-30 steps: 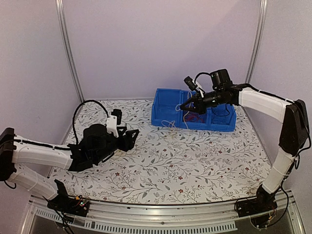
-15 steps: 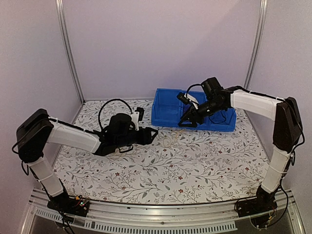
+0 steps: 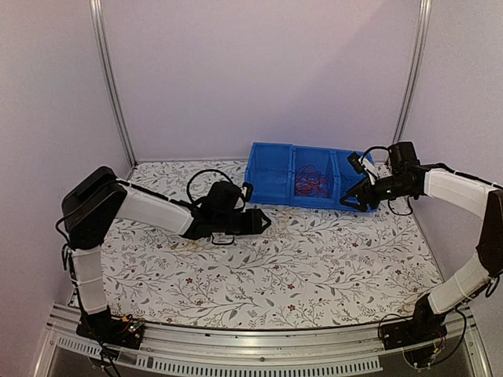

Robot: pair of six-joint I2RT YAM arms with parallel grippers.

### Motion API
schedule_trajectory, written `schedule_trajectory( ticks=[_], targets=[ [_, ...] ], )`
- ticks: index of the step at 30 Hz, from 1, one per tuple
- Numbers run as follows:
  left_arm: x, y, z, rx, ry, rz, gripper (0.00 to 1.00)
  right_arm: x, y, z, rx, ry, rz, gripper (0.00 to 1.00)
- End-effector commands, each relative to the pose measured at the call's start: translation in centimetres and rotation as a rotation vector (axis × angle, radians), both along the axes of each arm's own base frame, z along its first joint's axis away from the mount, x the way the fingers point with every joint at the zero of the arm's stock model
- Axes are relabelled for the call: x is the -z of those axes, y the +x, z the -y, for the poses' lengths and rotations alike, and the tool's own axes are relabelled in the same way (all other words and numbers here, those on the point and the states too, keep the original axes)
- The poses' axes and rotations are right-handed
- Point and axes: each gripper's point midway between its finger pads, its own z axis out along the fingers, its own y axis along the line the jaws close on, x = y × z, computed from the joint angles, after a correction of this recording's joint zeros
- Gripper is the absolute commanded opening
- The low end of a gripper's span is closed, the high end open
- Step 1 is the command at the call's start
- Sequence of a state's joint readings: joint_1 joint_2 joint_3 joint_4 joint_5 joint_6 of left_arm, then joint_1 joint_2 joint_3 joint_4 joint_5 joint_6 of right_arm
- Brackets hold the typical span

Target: Untangle the cables

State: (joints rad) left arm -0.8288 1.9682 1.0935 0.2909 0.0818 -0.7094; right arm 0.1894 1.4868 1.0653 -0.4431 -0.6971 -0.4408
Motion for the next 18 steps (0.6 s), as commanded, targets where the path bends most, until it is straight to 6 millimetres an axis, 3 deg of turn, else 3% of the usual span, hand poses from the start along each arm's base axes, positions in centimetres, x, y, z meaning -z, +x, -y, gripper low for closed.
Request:
schedule_trajectory(
  ticks=[1, 4, 10, 16, 18],
  targets=[
    [1.4, 1.1, 0.5, -0.036, 0.025, -0.072, 0.51, -0.8, -0.7, 0.8, 0.017, 0.069, 0.075, 0.61],
    [2.3, 1.5, 1.8, -0.005, 0.045, -0.100, 0.49, -1.1, -0.2, 2.1, 0.049, 0.064, 0.105, 0.61],
    [6.4, 2.3, 2.5, -0.026, 0.186, -0.211, 0.47, -1.0, -0.1, 2.6, 0.058, 0.086, 0.089, 0.61],
    [7.6, 2.8, 2.9, -0.037, 0.256, -0.238, 0.31, -0.7, 0.1, 2.6, 0.056, 0.087, 0.085, 0.61],
    [7.5, 2.8, 3.4, -0.017, 0.233, -0.239, 0.19, -0.6, 0.1, 2.6, 0.055, 0.086, 0.086, 0.61]
  ],
)
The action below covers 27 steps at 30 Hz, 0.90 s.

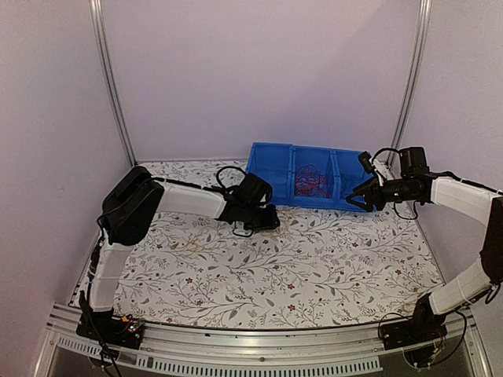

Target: Untangle the cables

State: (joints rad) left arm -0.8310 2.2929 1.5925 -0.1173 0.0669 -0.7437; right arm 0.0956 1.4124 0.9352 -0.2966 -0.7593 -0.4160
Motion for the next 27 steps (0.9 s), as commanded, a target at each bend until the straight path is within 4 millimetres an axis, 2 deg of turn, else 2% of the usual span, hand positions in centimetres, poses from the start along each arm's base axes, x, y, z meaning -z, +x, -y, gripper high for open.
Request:
schedule_trajectory(
  ticks=[1, 3, 6, 15, 21, 23, 25, 27],
  targets=[
    [2.3, -1.3, -0.4, 0.030, 0.051, -0.070, 0.14, -0.4, 0.1, -0.1, -0.008, 0.016, 0.020, 0.61],
    [1.7, -1.3, 0.1, 0.051, 0.031, -0.059, 0.03, -0.3, 0.1, -0.1, -0.009, 0.017, 0.017, 0.61],
    [-0.7, -1.0, 0.1, 0.050, 0.001, 0.001, 0.00, -0.2, 0.2, 0.0, -0.006, 0.014, 0.016, 0.61],
    [-16.2, 0.9, -1.7, 0.046, -0.107, 0.343, 0.00, 0.1, 0.6, 0.1, 0.001, 0.005, 0.015, 0.61],
    [-26.6, 4.1, -3.0, 0.013, -0.157, 0.577, 0.00, 0.5, 0.7, 0.1, 0.003, -0.001, 0.007, 0.61],
    [-29.1, 5.8, -3.4, -0.009, -0.146, 0.645, 0.00, 0.5, 0.8, 0.2, 0.007, -0.006, 0.008, 0.61],
    [-30.6, 7.6, -3.6, -0.020, -0.134, 0.697, 0.00, 0.6, 0.8, 0.3, 0.010, -0.009, 0.006, 0.61],
    [-30.9, 9.6, -3.8, -0.034, -0.111, 0.735, 0.00, 0.7, 0.8, 0.3, 0.013, -0.013, 0.006, 0.61]
  ],
)
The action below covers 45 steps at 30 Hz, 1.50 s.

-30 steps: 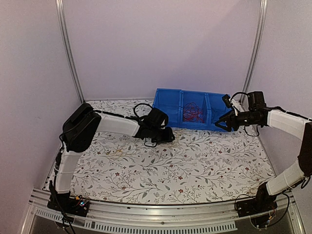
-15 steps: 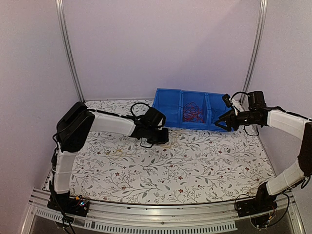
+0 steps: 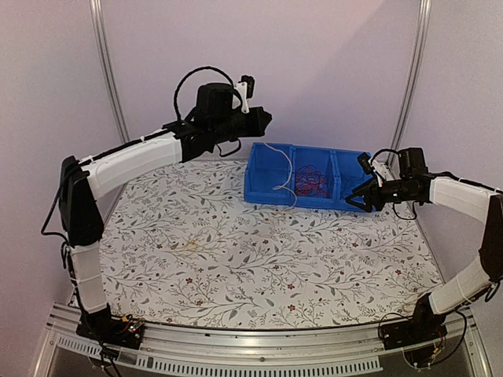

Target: Untangle the cables

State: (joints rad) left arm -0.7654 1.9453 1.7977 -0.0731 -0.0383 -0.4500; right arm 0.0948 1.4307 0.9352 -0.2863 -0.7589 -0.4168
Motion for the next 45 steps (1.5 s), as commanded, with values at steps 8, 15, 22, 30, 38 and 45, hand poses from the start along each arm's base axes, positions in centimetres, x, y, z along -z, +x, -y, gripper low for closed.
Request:
schedule_trajectory(
  ticks=[8, 15, 22, 30, 38, 45],
  targets=[
    [5.9, 13.6, -2.1, -0.165, 0.178, 0.128, 0.00, 0.3, 0.6, 0.5, 0.021, -0.025, 0.020, 0.61],
    [11.8, 16.1, -2.0, -0.179, 0.230, 0.094, 0.19, 0.7, 0.7, 0.6, 0.023, -0.028, 0.010, 0.61],
    [9.5, 13.6, -1.0, -0.029, 0.255, 0.140, 0.54, 1.0, 0.7, 0.6, 0.022, -0.029, 0.003, 0.61],
    [9.4, 9.2, 0.2, 0.272, 0.418, 0.190, 0.73, 1.0, 0.7, 0.4, 0.011, -0.019, -0.006, 0.61],
    [13.0, 5.0, -1.6, 0.361, 0.527, -0.053, 0.70, 0.7, 0.4, 0.4, 0.007, -0.021, 0.002, 0.61],
    [18.4, -1.2, -0.7, 0.362, 0.648, -0.116, 0.68, 0.8, 0.4, 0.2, -0.006, -0.013, -0.006, 0.61]
  ],
)
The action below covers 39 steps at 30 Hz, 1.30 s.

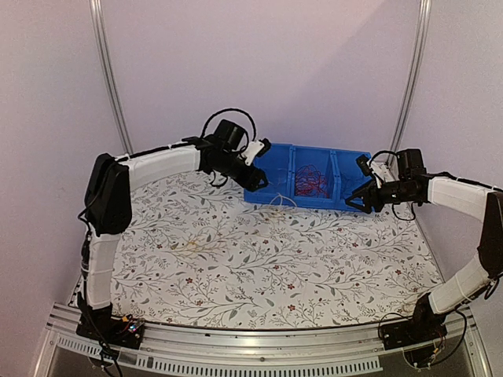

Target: Untangle the cables

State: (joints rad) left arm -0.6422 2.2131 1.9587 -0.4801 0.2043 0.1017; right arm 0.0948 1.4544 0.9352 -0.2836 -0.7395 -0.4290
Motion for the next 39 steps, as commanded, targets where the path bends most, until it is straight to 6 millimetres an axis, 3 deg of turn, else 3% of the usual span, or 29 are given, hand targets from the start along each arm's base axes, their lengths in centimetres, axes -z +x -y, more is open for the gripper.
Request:
schedule_trajectory(
  ticks=[1, 5, 9, 17, 21, 27, 30, 33, 36, 39],
  targets=[
    [2.4, -4.6, 1.9, 0.004, 0.077, -0.035, 0.66, -0.1, 0.0, 0.0, -0.013, 0.008, 0.004, 0.61],
    [7.0, -7.0, 2.6, -0.009, 0.104, -0.147, 0.61, -0.1, 0.0, 0.0, -0.015, 0.007, 0.005, 0.61],
    [9.9, -7.9, 3.4, -0.057, 0.106, -0.219, 0.60, 0.0, 0.0, 0.0, -0.015, 0.006, 0.001, 0.61],
    [12.7, -7.3, 3.5, -0.212, 0.084, -0.323, 0.50, 0.2, -0.1, 0.1, -0.015, 0.000, 0.002, 0.61],
    [13.4, -7.7, 4.6, -0.217, 0.048, -0.350, 0.45, 0.3, 0.0, 0.1, -0.016, -0.003, 0.001, 0.61],
    [14.6, -7.6, 5.4, -0.237, 0.029, -0.388, 0.27, 0.3, 0.0, 0.1, -0.016, -0.006, 0.002, 0.61],
    [14.1, -7.6, 5.5, -0.232, 0.014, -0.382, 0.12, 0.5, 0.0, 0.1, -0.016, -0.008, -0.001, 0.61],
    [12.2, -7.1, 5.4, -0.238, -0.012, -0.336, 0.01, 0.5, 0.0, 0.1, -0.018, -0.008, -0.001, 0.61],
    [8.6, -6.3, 5.3, -0.243, -0.053, -0.255, 0.00, 0.7, 0.0, 0.1, -0.020, -0.008, -0.007, 0.61],
    [3.8, -5.0, 4.9, -0.248, -0.113, -0.137, 0.00, 0.7, 0.0, 0.0, -0.022, -0.007, -0.009, 0.61]
  ],
)
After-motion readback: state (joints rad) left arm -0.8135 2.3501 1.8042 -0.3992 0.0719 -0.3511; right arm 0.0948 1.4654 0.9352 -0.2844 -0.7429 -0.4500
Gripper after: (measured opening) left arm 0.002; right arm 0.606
